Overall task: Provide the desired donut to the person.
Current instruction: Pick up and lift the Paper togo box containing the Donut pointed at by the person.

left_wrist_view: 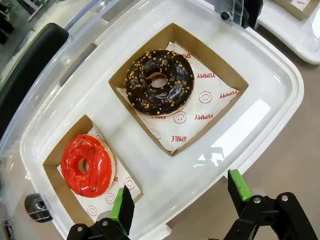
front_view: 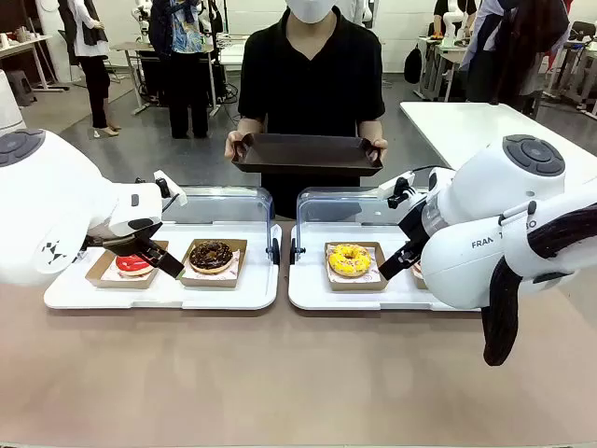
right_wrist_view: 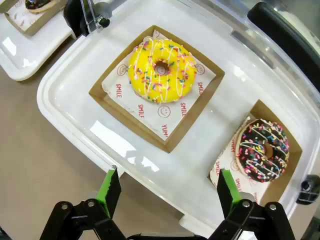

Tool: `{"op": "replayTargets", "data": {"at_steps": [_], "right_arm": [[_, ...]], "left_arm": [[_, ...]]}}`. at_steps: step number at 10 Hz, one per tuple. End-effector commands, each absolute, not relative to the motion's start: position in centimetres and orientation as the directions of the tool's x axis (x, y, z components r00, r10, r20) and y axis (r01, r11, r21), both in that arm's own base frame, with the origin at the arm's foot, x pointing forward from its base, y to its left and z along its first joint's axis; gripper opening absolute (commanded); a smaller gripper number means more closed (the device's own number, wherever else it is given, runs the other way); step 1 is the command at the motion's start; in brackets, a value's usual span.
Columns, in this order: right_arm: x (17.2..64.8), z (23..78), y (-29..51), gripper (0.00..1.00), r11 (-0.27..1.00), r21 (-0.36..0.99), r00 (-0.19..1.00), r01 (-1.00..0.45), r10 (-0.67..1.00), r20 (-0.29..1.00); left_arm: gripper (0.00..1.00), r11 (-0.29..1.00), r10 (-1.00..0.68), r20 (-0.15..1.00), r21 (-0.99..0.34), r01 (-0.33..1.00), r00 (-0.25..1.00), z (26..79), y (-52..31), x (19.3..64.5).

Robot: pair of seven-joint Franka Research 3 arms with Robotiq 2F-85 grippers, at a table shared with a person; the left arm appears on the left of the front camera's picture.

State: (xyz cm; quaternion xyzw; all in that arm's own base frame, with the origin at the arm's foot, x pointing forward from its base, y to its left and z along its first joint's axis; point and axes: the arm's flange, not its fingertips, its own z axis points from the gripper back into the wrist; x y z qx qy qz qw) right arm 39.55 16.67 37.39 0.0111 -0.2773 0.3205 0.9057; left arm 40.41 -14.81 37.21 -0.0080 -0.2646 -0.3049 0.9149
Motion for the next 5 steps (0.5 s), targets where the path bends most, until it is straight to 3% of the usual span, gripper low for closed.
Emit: {"op": "replayTargets", "data": {"at_steps": [1, 5], "right_arm": [[39.55, 37.39, 16.67, 1.00, 0.794, -0.158, 0.641, -0.587, 0.574, 0.509], [39.55, 37.39, 16.67, 1.00, 0.794, -0.158, 0.641, -0.587, 0.574, 0.509]], "left_arm": [[1.00, 0.814, -0.554, 0.489, 0.147, 0.562, 0.674, 37.20, -14.82, 40.40], [1.00, 0.814, -0.554, 0.489, 0.147, 0.562, 0.674, 37.20, -14.82, 40.40]]}}
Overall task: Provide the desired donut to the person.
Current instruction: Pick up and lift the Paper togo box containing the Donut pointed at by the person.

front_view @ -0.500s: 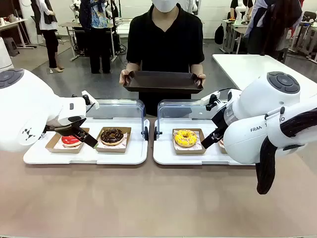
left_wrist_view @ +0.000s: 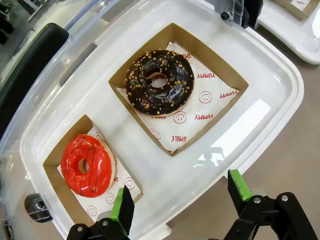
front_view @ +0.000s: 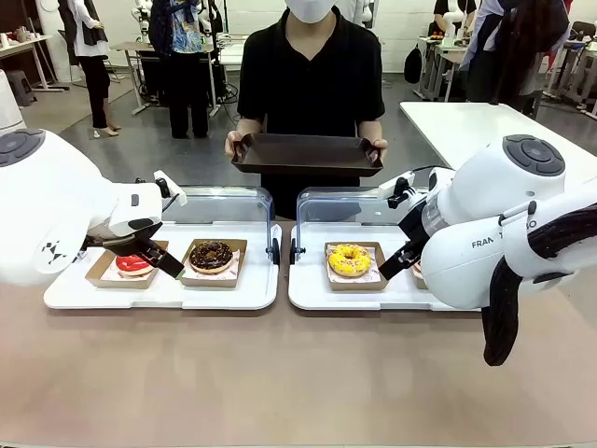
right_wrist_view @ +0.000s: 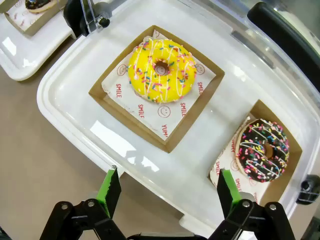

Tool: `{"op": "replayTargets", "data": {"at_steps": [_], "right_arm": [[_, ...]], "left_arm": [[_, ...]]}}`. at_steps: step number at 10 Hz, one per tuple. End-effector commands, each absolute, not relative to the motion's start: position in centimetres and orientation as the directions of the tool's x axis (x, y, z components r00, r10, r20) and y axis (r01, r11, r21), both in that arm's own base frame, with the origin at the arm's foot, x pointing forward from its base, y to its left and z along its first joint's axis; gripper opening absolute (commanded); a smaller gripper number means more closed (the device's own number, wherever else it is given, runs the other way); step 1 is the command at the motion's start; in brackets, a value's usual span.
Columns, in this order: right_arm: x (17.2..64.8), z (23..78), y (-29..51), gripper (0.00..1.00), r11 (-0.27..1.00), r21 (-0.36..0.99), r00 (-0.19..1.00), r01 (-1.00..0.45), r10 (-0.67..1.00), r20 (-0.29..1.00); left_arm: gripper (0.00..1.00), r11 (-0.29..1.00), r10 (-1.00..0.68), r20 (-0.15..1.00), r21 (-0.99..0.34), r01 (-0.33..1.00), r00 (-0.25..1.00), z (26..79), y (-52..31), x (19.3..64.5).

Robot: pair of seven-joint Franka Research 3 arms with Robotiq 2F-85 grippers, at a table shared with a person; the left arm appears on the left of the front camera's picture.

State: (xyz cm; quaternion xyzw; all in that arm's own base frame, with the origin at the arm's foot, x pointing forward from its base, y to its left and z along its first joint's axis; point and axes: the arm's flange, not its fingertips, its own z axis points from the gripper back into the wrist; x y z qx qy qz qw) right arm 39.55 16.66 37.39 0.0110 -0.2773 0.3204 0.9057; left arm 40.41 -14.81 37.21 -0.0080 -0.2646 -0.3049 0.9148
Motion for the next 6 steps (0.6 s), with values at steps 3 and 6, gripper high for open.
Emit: {"op": "replayTargets", "data": {"at_steps": [3, 6], "right_arm": [[39.55, 37.39, 16.67, 1.00, 0.794, -0.158, 0.641, -0.587, 0.574, 0.509], [39.55, 37.39, 16.67, 1.00, 0.794, -0.158, 0.641, -0.587, 0.574, 0.509]], "left_arm": [[1.00, 0.814, -0.554, 0.489, 0.147, 0.562, 0.674, 37.20, -14.82, 40.40], [1.00, 0.814, -0.554, 0.489, 0.147, 0.562, 0.674, 37.20, -14.82, 40.40]]}}
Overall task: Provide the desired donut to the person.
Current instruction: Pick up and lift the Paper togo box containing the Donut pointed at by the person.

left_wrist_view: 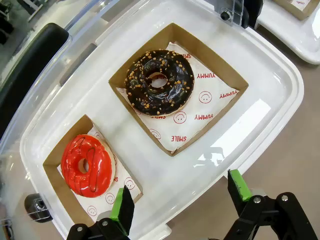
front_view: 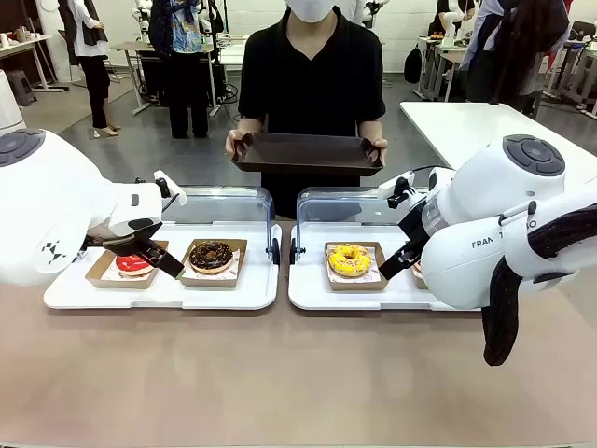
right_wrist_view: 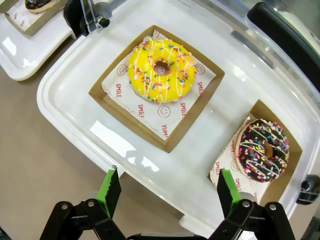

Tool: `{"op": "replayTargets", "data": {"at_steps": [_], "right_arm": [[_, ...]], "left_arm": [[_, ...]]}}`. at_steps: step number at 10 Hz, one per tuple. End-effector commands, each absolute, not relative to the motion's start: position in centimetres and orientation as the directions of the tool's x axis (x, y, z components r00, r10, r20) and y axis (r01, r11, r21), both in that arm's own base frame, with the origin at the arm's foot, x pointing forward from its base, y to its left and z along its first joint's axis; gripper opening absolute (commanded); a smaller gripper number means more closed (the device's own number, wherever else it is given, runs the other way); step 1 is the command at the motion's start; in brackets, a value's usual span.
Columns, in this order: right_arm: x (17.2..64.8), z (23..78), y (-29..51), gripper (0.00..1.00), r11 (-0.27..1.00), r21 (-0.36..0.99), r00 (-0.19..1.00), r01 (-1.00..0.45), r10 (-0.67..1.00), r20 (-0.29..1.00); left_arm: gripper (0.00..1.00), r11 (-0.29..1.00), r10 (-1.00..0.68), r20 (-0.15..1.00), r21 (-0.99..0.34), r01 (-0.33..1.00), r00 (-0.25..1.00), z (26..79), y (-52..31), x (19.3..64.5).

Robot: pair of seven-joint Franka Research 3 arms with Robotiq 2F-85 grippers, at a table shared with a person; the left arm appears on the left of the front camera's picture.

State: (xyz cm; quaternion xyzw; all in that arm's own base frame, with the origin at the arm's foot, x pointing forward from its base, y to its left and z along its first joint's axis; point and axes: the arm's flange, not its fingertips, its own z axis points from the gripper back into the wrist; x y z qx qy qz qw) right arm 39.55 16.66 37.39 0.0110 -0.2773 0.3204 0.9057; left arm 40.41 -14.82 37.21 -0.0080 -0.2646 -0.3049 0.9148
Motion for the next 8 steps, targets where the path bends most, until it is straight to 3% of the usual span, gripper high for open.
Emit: {"op": "replayTargets", "data": {"at_steps": [1, 4, 8], "right_arm": [[39.6, 37.4, 16.7, 1.00, 0.794, -0.158, 0.641, -0.587, 0.574, 0.509], [39.2, 39.0, 16.9, 1.00, 0.798, -0.193, 0.644, -0.571, 0.581, 0.497], [37.1, 49.9, 16.1, 1.00, 0.821, -0.257, 0.679, -0.510, 0.567, 0.466]], "left_arm": [[1.00, 0.814, -0.554, 0.489, 0.147, 0.562, 0.674, 37.2, -14.8, 40.4], [1.00, 0.814, -0.554, 0.489, 0.147, 0.562, 0.674, 37.2, -14.8, 40.4], [1.00, 0.778, -0.603, 0.483, 0.180, 0.602, 0.635, 47.9, -13.7, 38.1]]}}
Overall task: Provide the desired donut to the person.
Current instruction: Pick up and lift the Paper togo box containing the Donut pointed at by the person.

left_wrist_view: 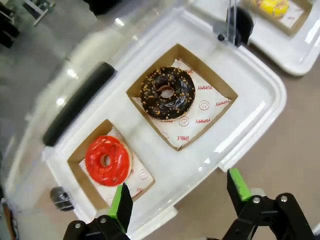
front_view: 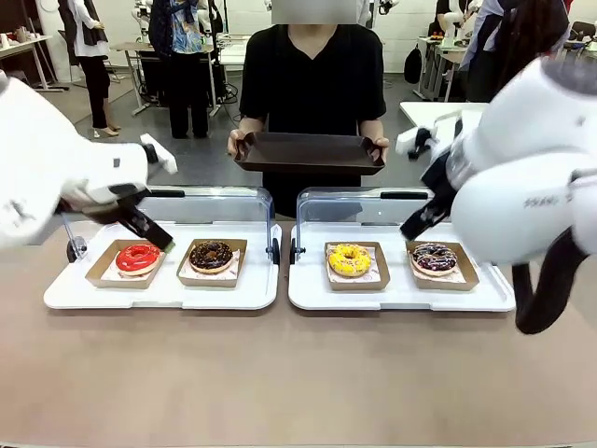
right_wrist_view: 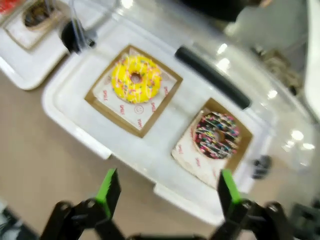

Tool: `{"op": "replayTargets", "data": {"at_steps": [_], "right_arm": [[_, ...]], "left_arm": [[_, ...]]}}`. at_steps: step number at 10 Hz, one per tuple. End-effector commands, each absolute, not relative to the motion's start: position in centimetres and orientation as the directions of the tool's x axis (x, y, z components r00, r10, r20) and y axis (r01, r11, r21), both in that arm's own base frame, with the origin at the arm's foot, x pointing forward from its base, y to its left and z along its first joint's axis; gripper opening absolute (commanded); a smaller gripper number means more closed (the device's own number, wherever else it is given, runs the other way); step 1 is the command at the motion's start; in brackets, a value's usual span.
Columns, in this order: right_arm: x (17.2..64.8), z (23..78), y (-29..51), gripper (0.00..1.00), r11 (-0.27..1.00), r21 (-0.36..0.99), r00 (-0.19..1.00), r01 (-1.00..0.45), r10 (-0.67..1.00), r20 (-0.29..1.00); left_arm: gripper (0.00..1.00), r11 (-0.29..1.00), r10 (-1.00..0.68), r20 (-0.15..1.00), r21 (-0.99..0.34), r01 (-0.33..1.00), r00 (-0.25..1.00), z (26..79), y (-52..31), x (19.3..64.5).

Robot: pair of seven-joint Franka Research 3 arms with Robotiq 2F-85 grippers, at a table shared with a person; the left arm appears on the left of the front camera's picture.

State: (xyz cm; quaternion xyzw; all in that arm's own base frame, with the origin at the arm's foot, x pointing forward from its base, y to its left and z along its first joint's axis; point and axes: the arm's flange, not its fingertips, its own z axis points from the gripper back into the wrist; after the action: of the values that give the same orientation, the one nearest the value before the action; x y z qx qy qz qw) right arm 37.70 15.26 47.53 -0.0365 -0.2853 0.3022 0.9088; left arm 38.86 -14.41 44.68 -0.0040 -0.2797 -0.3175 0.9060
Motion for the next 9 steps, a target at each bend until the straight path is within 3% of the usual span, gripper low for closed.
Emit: {"op": "replayTargets", "data": {"at_steps": [1, 4, 6, 7, 8, 9], "right_arm": [[36.5, 52.1, 16.1, 1.00, 0.815, -0.256, 0.686, -0.519, 0.576, 0.445], [35.3, 57.6, 16.8, 1.00, 0.807, -0.269, 0.698, -0.526, 0.590, 0.405], [34.8, 58.0, 16.7, 1.00, 0.808, -0.294, 0.712, -0.511, 0.589, 0.382], [34.6, 57.3, 16.4, 1.00, 0.807, -0.385, 0.713, -0.449, 0.583, 0.389], [34.7, 58.6, 16.6, 1.00, 0.802, -0.259, 0.693, -0.538, 0.596, 0.406], [34.7, 58.6, 16.6, 1.00, 0.802, -0.259, 0.693, -0.538, 0.596, 0.406]], "left_arm": [[1.00, 0.765, -0.620, 0.473, 0.187, 0.616, 0.627, 50.4, -13.3, 37.2], [1.00, 0.770, -0.621, 0.474, 0.218, 0.600, 0.624, 57.3, -11.6, 36.0], [1.00, 0.786, -0.604, 0.499, 0.244, 0.568, 0.622, 58.3, -10.9, 34.7], [1.00, 0.790, -0.600, 0.540, 0.284, 0.543, 0.590, 57.6, -10.8, 34.3], [1.00, 0.786, -0.595, 0.508, 0.205, 0.583, 0.624, 59.2, -11.3, 34.9], [1.00, 0.786, -0.595, 0.508, 0.205, 0.583, 0.624, 59.2, -11.3, 34.9]]}}
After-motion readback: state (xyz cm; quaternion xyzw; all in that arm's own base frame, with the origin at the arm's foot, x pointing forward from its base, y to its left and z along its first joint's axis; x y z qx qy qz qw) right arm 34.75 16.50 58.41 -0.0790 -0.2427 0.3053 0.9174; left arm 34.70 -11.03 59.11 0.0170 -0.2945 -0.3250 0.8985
